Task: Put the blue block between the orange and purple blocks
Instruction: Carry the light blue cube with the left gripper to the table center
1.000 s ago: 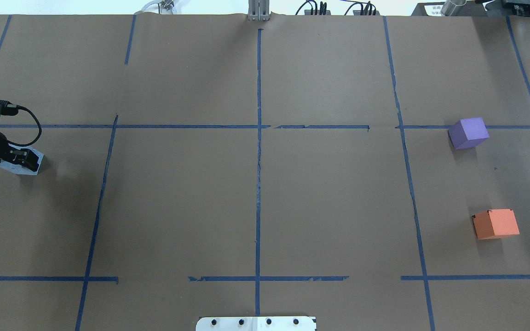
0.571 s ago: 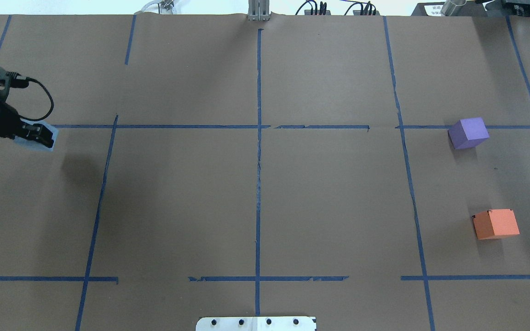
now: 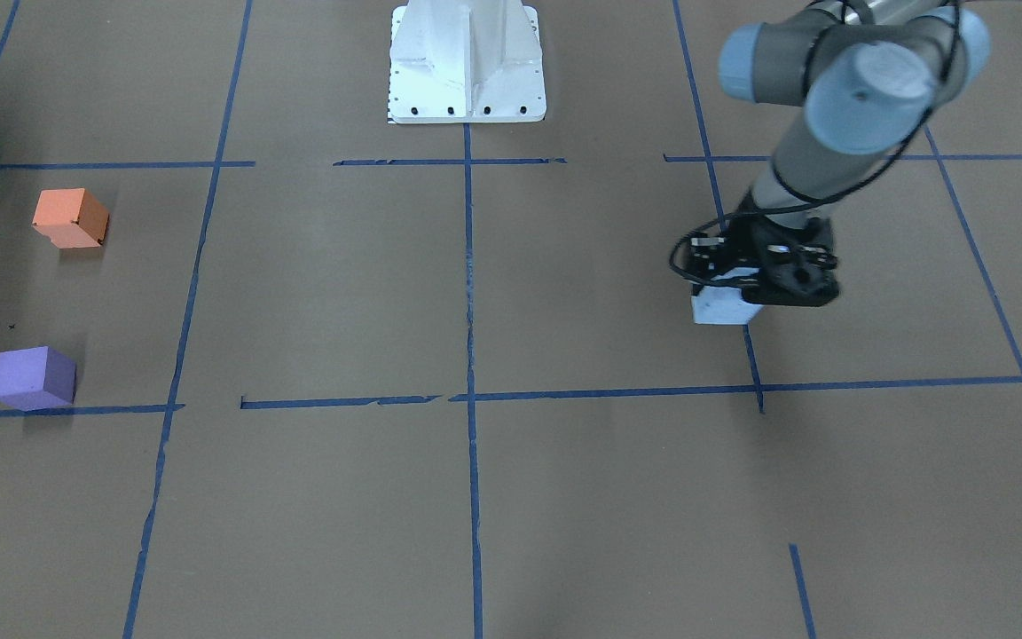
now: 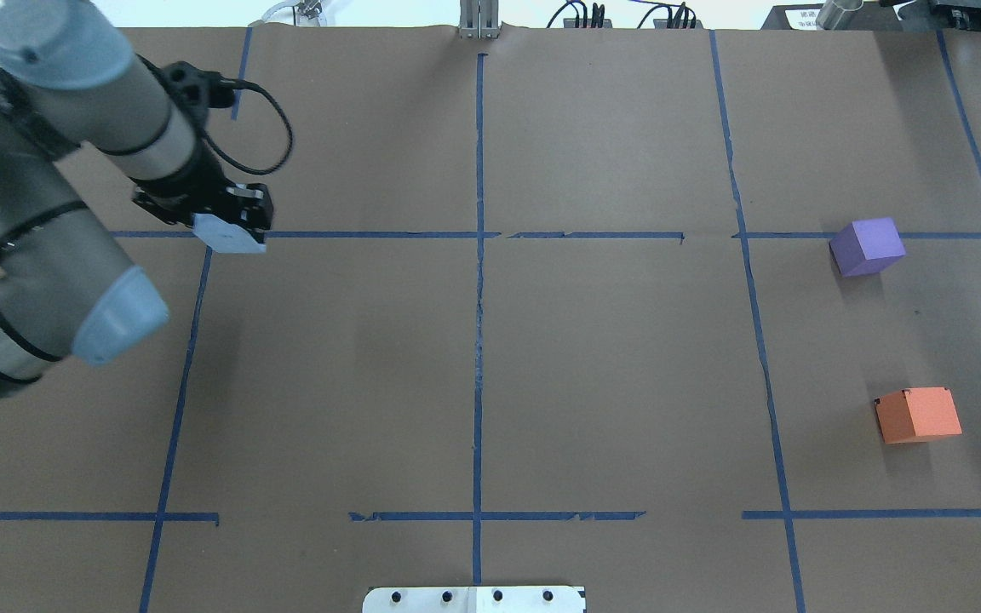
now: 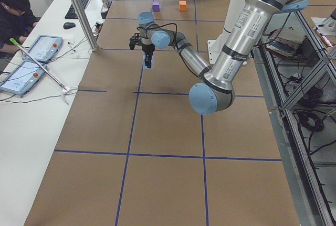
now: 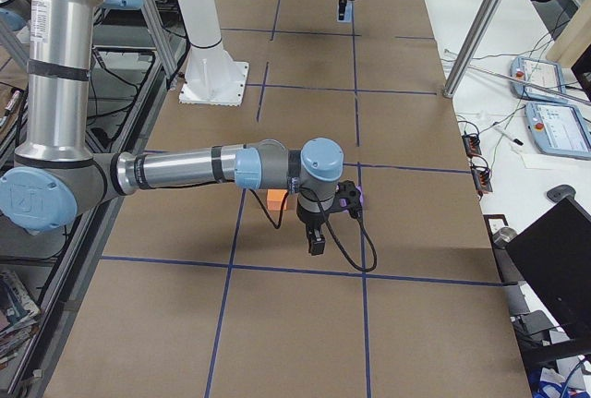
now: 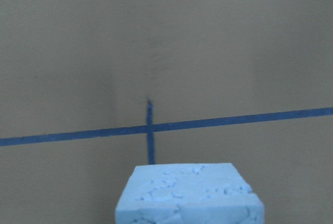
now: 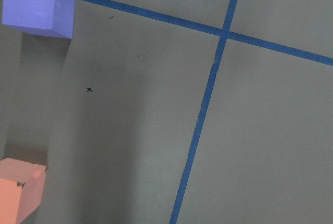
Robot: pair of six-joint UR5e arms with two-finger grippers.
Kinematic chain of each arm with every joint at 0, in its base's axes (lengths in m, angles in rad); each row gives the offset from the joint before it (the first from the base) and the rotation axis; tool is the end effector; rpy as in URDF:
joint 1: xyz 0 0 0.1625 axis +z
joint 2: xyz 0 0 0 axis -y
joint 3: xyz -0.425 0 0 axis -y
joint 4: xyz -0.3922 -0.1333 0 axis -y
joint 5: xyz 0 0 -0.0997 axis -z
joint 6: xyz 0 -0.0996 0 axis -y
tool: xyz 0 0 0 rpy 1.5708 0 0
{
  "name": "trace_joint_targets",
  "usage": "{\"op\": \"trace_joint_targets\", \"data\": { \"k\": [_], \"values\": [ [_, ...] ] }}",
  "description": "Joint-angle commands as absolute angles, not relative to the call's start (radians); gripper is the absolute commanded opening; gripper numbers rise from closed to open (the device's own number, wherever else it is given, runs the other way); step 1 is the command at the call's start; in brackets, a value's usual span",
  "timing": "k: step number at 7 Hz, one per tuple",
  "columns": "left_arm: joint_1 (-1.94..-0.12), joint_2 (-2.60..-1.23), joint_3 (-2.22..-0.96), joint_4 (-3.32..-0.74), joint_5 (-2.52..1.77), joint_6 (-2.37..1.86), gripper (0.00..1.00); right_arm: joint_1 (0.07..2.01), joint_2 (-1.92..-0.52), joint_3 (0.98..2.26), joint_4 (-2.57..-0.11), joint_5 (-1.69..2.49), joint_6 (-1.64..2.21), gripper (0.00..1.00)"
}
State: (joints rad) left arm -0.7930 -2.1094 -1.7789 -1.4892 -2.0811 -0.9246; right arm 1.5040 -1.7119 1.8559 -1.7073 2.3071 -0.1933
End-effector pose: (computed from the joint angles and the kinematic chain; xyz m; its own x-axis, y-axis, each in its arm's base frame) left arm 0.3873 -0.5139 0.2678 0.6878 0.0505 -0.7241 -0.0050 0.9979 0.0648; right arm 0.0377 -0.4321 0.6000 0.7124 -0.2451 0.6576 0.2075 0.9687 0.1364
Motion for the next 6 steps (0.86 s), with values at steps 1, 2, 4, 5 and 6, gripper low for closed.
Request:
{"op": "trace_joint_targets", "data": {
  "k": [1,2,4,5,6],
  "values": [
    [-0.603,-2.303,-1.656,-1.483,-1.948,-1.151,0.34,1.503,-1.712,1.855,-1.707,2.307,-0.193,1.00],
    [-0.562,-2.377,-1.555,-1.537,-1.934,-1.199,0.34,1.503,-1.713,1.855,-1.707,2.307,-0.193,1.00],
    [-0.494,-2.436,-1.375,-1.739,-1.845,-1.279,0.34,1.505,-1.713,1.853,-1.707,2.307,-0.193,1.00],
    [-0.482,-2.468,-1.320,-1.740,-1.845,-1.276,0.36,1.503,-1.713,1.853,-1.707,2.307,-0.193,1.00],
    [-0.480,-2.468,-1.315,-1.740,-1.845,-1.278,0.50,1.503,-1.713,1.853,-1.707,2.307,-0.193,1.00]
  ]
}}
